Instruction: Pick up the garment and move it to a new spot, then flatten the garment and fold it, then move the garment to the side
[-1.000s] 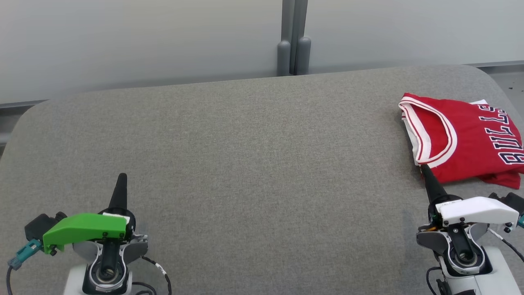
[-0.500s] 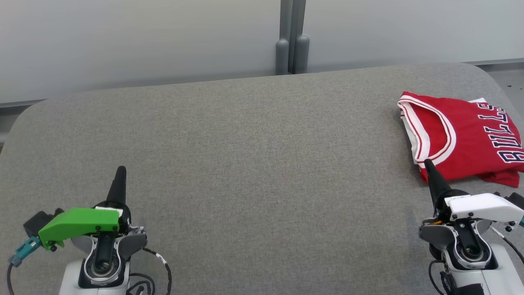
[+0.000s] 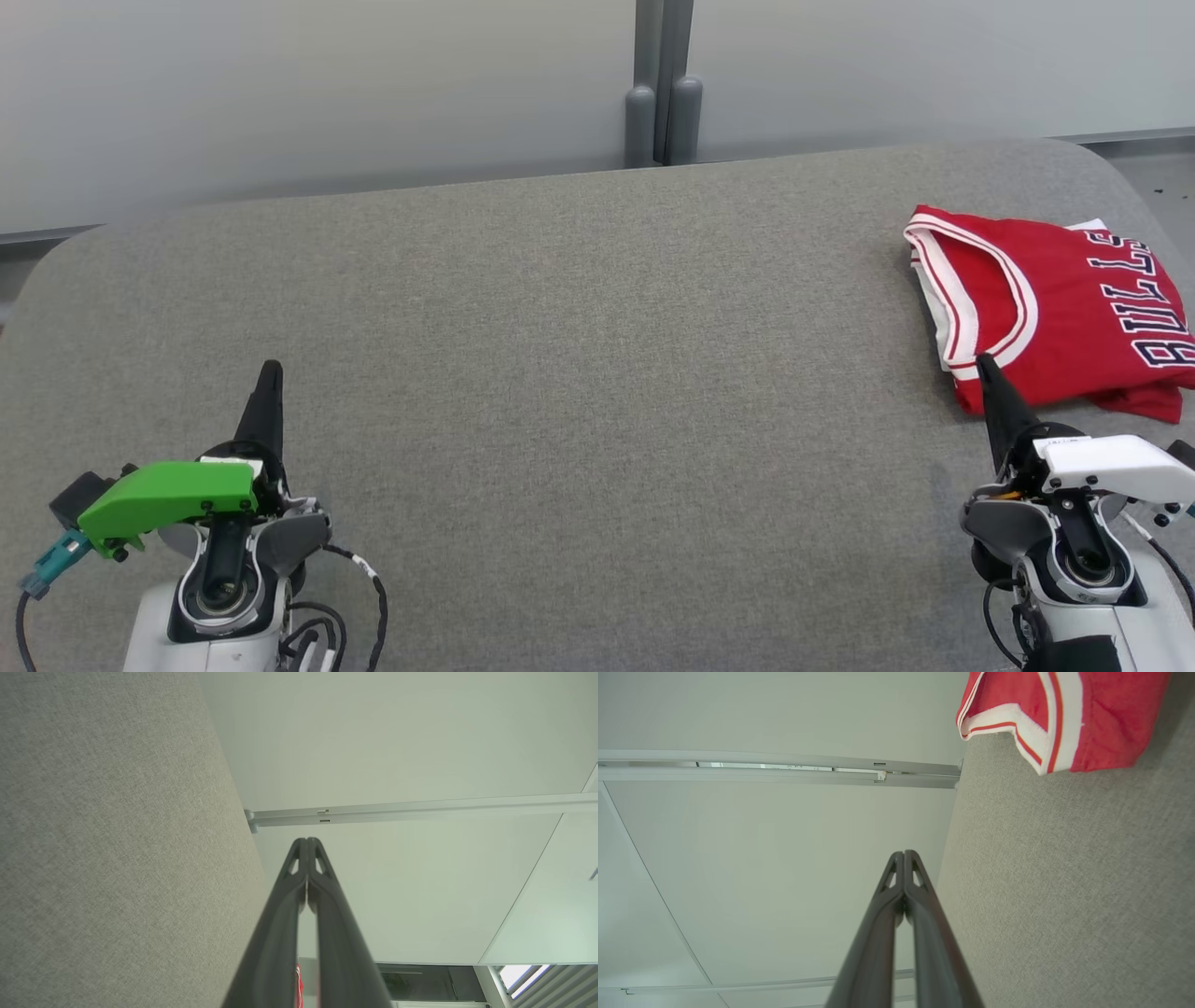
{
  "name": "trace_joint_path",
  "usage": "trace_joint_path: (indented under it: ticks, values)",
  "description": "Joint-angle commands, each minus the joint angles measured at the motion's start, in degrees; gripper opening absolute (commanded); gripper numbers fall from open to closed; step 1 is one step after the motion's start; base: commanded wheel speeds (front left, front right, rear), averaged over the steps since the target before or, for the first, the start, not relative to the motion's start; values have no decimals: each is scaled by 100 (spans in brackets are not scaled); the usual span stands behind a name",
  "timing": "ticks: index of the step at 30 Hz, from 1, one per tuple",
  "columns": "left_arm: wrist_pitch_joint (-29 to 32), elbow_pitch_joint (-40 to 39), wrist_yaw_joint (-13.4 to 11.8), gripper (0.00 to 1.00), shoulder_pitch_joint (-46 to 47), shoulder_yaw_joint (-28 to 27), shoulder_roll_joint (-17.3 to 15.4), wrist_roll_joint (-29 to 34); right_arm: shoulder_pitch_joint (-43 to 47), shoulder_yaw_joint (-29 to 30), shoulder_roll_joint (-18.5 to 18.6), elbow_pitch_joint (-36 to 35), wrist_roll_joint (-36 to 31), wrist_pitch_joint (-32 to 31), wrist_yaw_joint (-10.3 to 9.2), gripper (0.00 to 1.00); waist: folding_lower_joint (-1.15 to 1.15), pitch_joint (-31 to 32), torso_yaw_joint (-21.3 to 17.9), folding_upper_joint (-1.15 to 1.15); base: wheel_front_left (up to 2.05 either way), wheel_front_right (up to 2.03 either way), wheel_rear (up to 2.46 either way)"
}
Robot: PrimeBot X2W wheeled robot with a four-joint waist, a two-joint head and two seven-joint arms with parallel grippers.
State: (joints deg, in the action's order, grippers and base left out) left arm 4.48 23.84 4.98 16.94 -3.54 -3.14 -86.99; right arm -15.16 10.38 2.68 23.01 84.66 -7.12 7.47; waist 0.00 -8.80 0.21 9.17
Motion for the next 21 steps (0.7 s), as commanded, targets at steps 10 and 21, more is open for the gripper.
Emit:
trace_joint_path:
  ticks: [10,21]
  values:
    - [129,80,92,0,198,-119,25,-430,-137,113,33,80,470,-108,4,0,0,-20,-19,0,0,0,0]
    - [148,99,112,0,215,-129,30,-476,-140,126,34,97,535,-124,4,0,0,-25,-24,0,0,0,0]
